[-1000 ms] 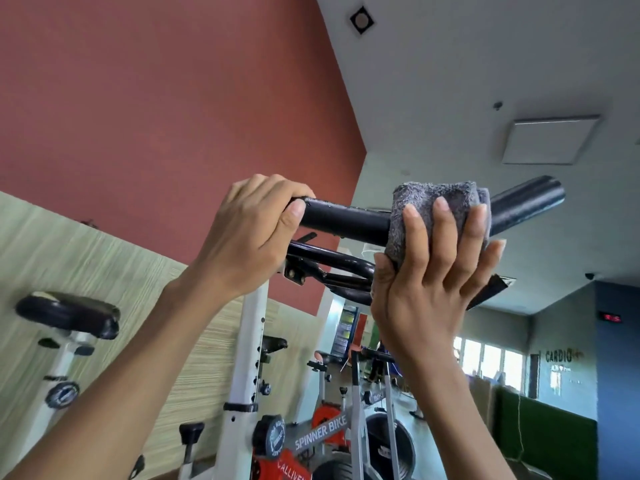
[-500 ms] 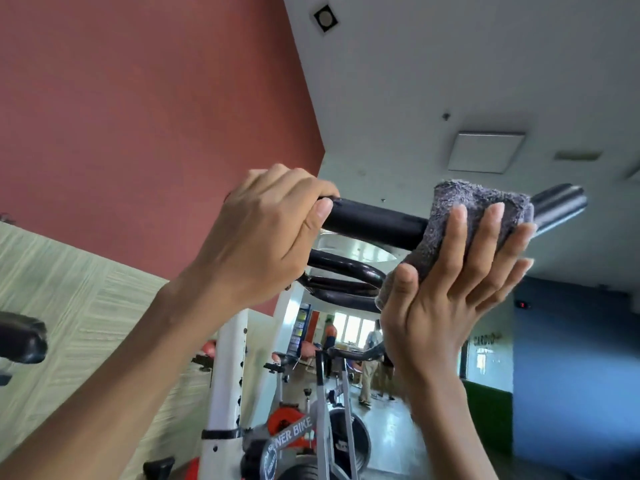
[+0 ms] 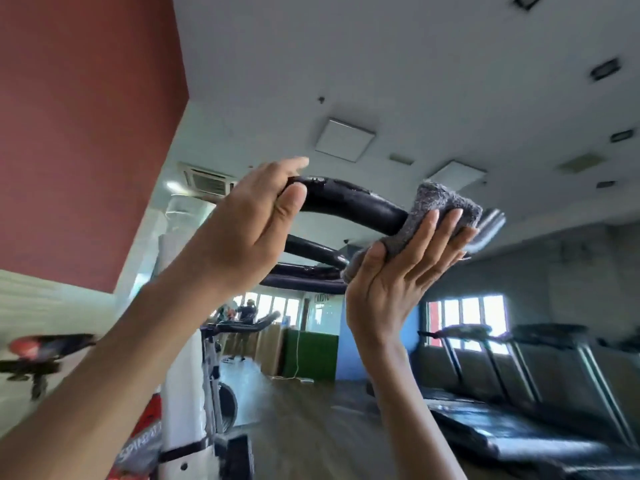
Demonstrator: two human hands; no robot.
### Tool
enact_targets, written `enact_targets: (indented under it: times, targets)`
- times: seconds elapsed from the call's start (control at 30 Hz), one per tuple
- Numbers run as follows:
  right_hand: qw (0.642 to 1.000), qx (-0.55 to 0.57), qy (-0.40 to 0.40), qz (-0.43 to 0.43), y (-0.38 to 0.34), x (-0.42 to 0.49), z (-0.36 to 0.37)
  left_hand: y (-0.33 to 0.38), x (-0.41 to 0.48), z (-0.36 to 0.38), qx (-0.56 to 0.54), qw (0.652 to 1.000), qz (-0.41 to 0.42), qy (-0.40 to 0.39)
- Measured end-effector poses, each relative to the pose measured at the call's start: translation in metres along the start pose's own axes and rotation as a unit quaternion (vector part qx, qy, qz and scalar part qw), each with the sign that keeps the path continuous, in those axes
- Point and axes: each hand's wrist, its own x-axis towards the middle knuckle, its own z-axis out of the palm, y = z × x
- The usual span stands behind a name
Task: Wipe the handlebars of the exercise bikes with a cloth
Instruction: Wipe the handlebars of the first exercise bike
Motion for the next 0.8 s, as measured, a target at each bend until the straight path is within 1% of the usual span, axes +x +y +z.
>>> enact_targets:
  times: [0.17,0.33,0.4,0.53,0.6,0.7,0.77,0.8]
  targets:
    - [0.998,-0.027,-0.017,-0.052,-0.018,0.003,0.003,-0.016,-0.003,0.002,-0.083,0.996,-0.005,0.011]
    - [0.995,-0.032,-0.039,-0.08,-0.008,0.004,-0.007,-0.017,-0.007,0.014,-0.123,0.991,-0.016,0.048]
    - [0.995,-0.044,-0.042,-0.074,-0.003,0.007,-0.01,-0.015,-0.006,0.014,-0.125,0.99,-0.025,0.057]
    - [0.998,-0.044,-0.031,-0.018,-0.003,0.009,-0.016,-0.012,-0.005,0.007,-0.111,0.993,-0.026,0.03]
    - [0.999,-0.034,-0.019,-0.008,-0.013,0.008,-0.011,-0.012,-0.005,0.005,-0.109,0.993,-0.027,0.025]
    - [0.998,-0.035,-0.002,-0.053,-0.017,0.006,-0.002,-0.009,-0.007,0.007,-0.095,0.994,-0.034,0.031]
    - [0.994,-0.052,-0.008,-0.091,-0.003,0.004,-0.003,-0.005,-0.008,0.007,-0.084,0.995,-0.047,0.035]
    - [0.994,-0.057,-0.012,-0.089,0.008,0.003,-0.006,-0.004,-0.008,0.007,-0.083,0.994,-0.057,0.035]
